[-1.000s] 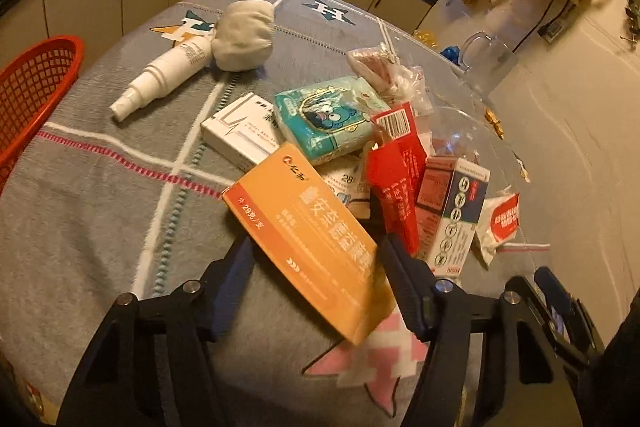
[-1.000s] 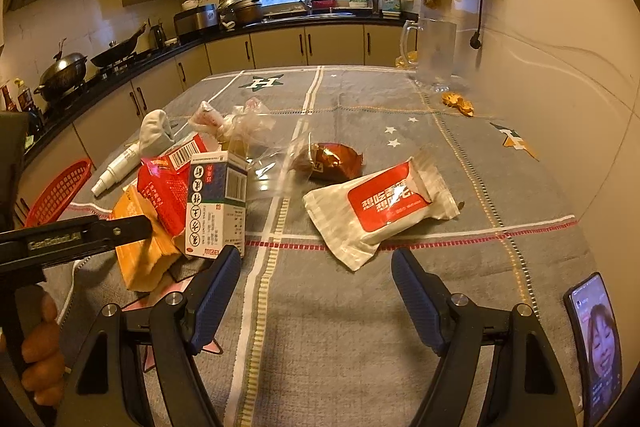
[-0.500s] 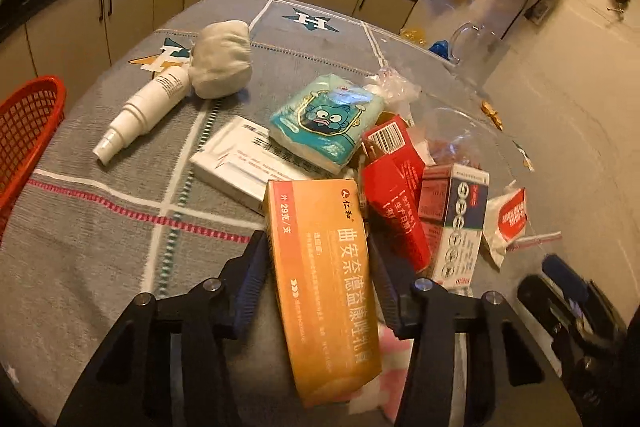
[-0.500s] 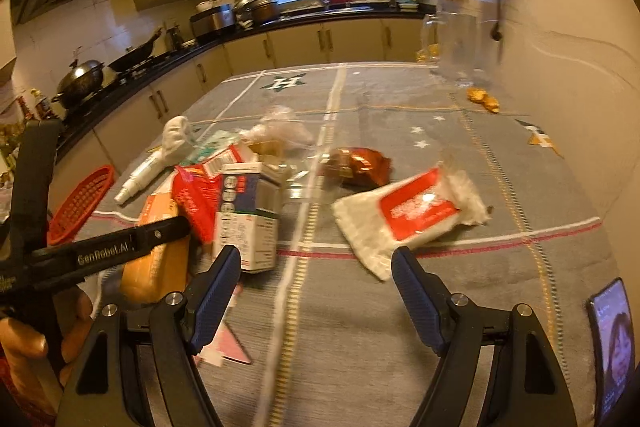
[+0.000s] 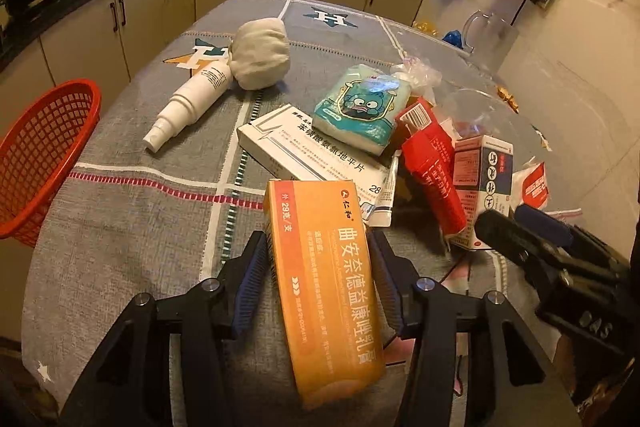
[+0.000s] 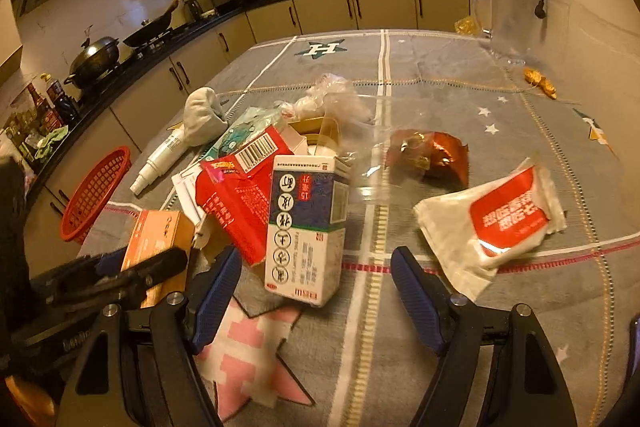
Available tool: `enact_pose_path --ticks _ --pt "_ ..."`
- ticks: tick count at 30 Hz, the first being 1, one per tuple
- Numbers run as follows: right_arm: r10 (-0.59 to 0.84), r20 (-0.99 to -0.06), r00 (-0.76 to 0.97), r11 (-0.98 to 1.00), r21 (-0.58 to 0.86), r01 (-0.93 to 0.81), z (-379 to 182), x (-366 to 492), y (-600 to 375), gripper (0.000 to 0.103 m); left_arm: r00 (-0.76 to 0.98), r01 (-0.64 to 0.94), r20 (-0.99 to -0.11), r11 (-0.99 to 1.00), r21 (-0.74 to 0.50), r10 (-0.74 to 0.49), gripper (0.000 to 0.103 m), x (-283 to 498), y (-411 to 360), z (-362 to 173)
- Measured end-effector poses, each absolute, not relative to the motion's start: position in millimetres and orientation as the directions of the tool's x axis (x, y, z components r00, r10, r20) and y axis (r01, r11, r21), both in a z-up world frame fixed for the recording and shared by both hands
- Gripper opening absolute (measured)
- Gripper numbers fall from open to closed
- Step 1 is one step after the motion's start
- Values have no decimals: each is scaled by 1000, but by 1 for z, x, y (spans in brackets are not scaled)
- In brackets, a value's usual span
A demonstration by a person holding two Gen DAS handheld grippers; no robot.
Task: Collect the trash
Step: 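Grasp the orange medicine box with the left tool while the right tool grasps the white-green medicine box, then carry both held boxes over the red basket with both tools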
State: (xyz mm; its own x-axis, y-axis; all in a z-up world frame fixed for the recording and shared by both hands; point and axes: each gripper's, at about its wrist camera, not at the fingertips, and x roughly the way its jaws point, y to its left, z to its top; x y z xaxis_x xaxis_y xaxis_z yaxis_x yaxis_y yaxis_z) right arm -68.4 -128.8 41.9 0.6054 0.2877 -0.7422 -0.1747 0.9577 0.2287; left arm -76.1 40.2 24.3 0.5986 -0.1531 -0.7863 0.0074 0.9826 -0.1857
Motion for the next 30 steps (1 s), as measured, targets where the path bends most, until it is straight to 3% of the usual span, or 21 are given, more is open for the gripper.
enact_pose_path --ticks 5,7,17,30 --pt "297 -767 569 954 262 -145 30 -54 -132 64 588 6 -801 991 -137 -115 54 -79 36 15" --pt "308 -777 549 950 279 -139 23 -50 -132 45 601 7 -793 993 -117 -98 53 -82 35 13" --pt "315 -737 599 946 297 -132 32 -66 -143 38 658 11 -747 993 -121 -98 51 -94 40 26" --pt "358 -675 645 932 303 -200 65 -89 -135 38 701 -31 -709 991 -131 -72 51 -101 60 51"
